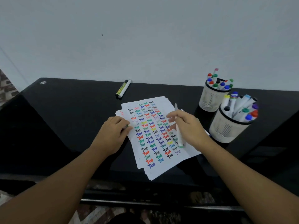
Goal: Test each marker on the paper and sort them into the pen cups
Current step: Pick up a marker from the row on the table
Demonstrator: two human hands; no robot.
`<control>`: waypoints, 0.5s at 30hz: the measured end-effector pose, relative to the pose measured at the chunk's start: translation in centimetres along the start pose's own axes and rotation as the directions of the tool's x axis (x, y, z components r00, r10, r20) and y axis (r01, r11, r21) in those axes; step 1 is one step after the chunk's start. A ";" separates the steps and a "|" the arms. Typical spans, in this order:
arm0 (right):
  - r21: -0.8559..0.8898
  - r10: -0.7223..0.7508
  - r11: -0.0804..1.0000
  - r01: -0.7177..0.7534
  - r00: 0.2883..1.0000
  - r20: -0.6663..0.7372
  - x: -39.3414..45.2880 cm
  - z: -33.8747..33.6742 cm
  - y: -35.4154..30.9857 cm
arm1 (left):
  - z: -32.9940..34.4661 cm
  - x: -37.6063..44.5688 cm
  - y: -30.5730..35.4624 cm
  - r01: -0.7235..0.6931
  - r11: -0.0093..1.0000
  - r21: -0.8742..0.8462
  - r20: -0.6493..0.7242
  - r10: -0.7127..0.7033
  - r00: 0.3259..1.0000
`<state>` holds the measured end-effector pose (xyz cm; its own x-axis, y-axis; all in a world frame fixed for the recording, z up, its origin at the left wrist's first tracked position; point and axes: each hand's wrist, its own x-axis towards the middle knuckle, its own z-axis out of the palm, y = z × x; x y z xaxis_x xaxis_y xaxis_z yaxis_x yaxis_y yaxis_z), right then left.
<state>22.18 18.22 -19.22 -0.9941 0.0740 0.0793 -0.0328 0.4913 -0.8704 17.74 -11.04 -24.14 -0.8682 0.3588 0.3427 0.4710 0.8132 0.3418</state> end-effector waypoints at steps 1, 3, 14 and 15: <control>0.090 0.039 0.995 -0.038 0.999 -0.011 -0.8 -0.5 0.6 | 0.0 -0.1 0.1 -0.006 1.000 0.003 -0.005 0.006 1.000; 0.189 0.076 0.979 -0.074 0.997 -0.002 -2.2 -1.2 1.9 | -0.1 -0.2 0.3 -0.014 1.000 0.013 -0.011 0.014 1.000; 0.274 0.035 0.961 -0.029 0.999 -0.018 -3.7 -0.5 3.2 | 1.5 -0.4 6.8 -0.048 0.994 -0.101 0.120 0.060 0.991; 0.294 0.037 0.955 -0.032 0.999 -0.011 -3.8 -0.6 3.2 | 1.9 -0.6 7.3 -0.029 0.993 -0.113 0.138 0.044 0.989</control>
<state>25.92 20.03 -22.00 -0.9934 0.1018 0.0521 -0.0295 0.2121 -0.9768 21.38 -4.45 -23.53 -0.8598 0.4542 0.2333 0.5102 0.7459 0.4282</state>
